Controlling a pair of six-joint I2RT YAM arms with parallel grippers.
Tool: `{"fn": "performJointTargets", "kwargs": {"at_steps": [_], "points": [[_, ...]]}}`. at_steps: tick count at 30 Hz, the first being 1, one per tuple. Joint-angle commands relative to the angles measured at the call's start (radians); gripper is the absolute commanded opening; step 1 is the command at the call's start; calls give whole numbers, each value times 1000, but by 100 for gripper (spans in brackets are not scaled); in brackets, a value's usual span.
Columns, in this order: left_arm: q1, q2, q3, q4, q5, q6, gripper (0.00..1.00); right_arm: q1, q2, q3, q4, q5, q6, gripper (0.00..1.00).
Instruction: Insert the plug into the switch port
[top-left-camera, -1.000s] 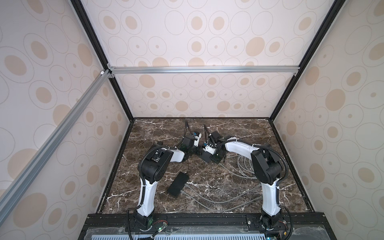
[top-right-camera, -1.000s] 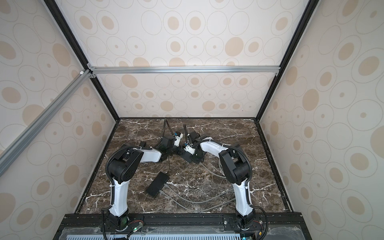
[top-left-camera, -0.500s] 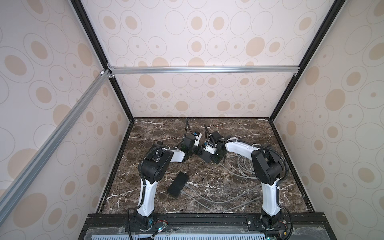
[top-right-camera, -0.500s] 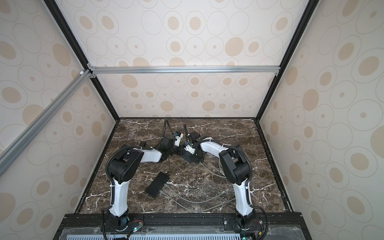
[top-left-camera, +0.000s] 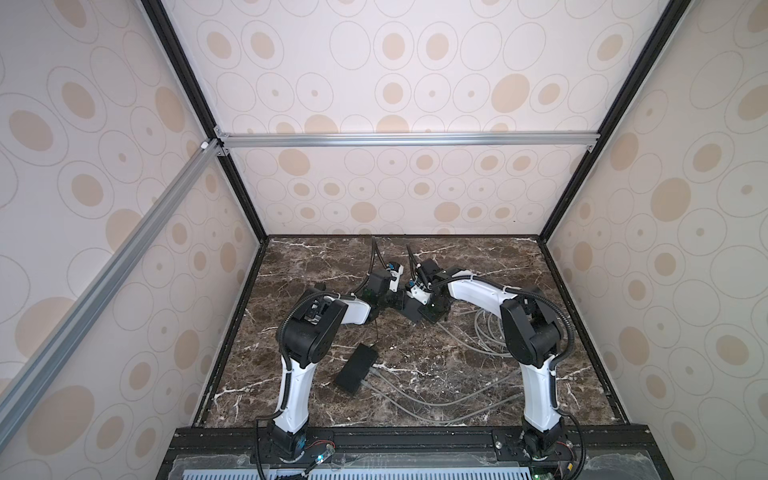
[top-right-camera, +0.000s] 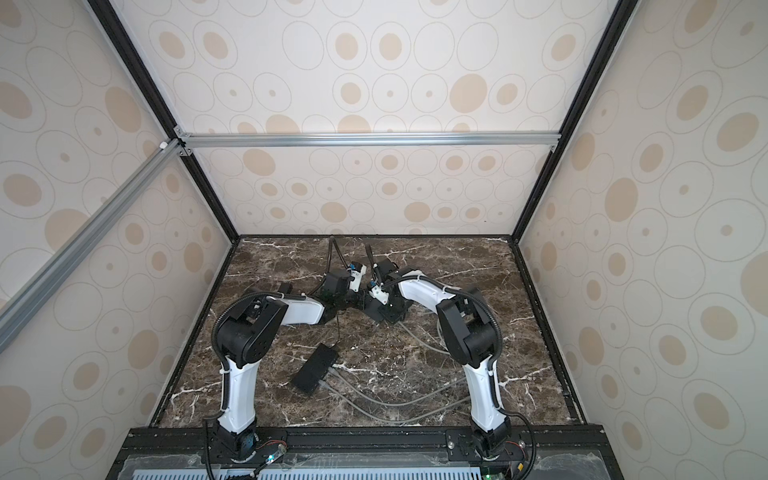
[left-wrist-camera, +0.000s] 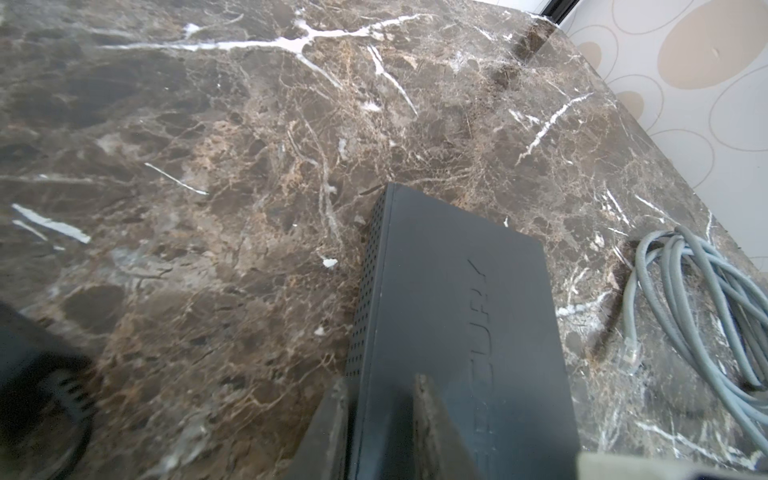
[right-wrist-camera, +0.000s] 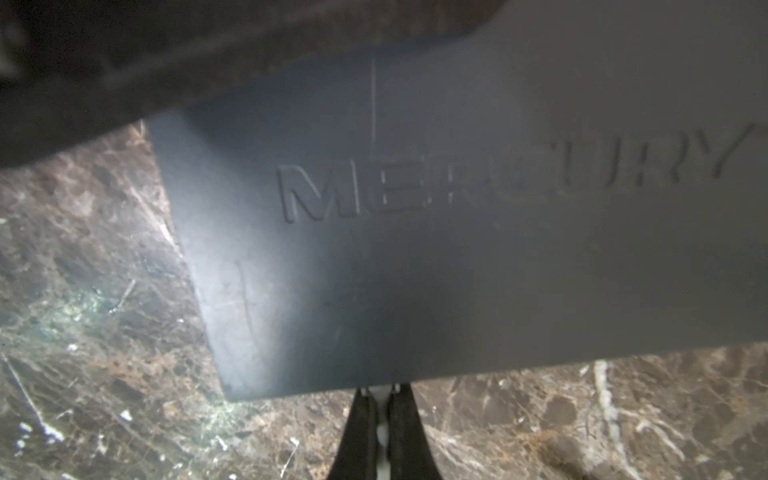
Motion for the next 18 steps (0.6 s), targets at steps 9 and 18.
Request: {"fn": "performJointTargets", "kwargs": {"at_steps": [9,18], "points": [[-181,35,31,-267,317,-9,25,42,-267,-252,674,-43,-102,0],[-135,91,214,-424,244,16,26,43,-364,-456,590,9,-120,0]]}}
